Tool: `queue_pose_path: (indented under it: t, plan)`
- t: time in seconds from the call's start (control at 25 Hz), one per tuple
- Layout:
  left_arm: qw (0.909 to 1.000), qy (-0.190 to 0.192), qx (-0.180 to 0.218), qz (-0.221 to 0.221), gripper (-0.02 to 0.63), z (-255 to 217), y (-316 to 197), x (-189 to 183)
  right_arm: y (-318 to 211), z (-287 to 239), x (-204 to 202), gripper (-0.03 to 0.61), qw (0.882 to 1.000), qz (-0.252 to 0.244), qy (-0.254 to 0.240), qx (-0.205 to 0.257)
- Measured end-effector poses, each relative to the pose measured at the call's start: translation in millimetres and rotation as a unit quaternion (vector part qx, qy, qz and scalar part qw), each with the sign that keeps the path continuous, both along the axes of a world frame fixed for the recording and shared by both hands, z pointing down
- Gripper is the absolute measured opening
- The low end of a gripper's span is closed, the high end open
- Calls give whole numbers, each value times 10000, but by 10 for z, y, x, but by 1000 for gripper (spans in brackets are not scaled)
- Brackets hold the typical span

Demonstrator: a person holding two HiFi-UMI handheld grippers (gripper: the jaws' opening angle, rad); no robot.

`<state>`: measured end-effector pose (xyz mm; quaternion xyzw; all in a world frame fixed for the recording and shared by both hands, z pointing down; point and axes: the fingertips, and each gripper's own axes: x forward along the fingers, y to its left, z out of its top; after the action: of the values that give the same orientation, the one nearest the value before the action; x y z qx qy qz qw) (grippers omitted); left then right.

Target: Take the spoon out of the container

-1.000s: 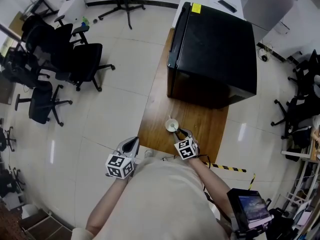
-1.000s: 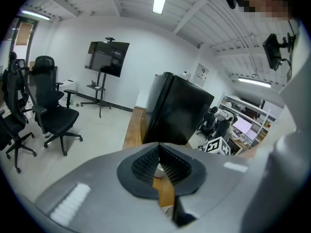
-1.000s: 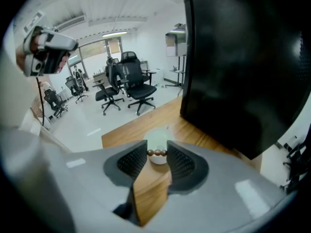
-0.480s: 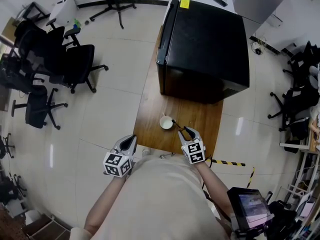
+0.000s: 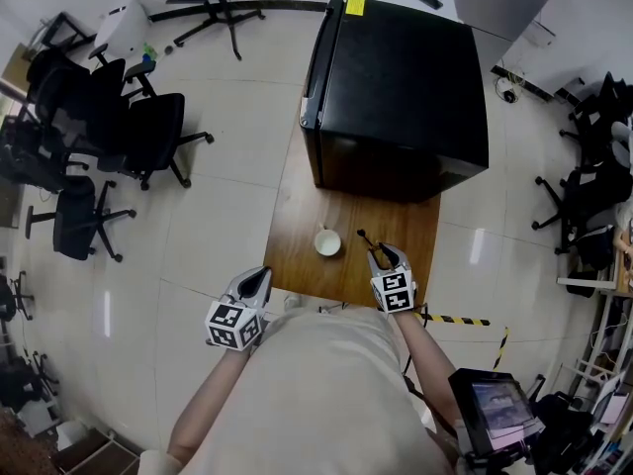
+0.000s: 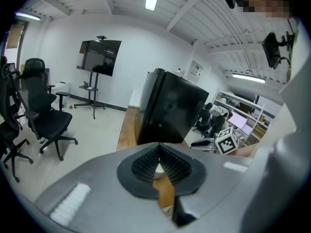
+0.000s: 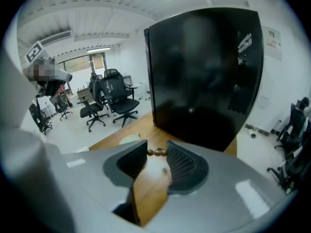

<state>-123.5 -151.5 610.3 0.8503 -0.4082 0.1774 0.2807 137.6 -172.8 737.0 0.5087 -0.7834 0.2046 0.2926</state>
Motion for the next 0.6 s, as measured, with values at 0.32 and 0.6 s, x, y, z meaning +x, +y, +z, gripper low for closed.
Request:
queue_pose_path:
  t: [0.32,0.6]
  plan:
    - [10000,-73,25,-63,-3,-14,-4,-29,-1,447,104,123,9992,92,230,-313]
    - [9999,-102,8,-100,-3,-16,-3,-25,4,619,87,123,9980,21,409,-472]
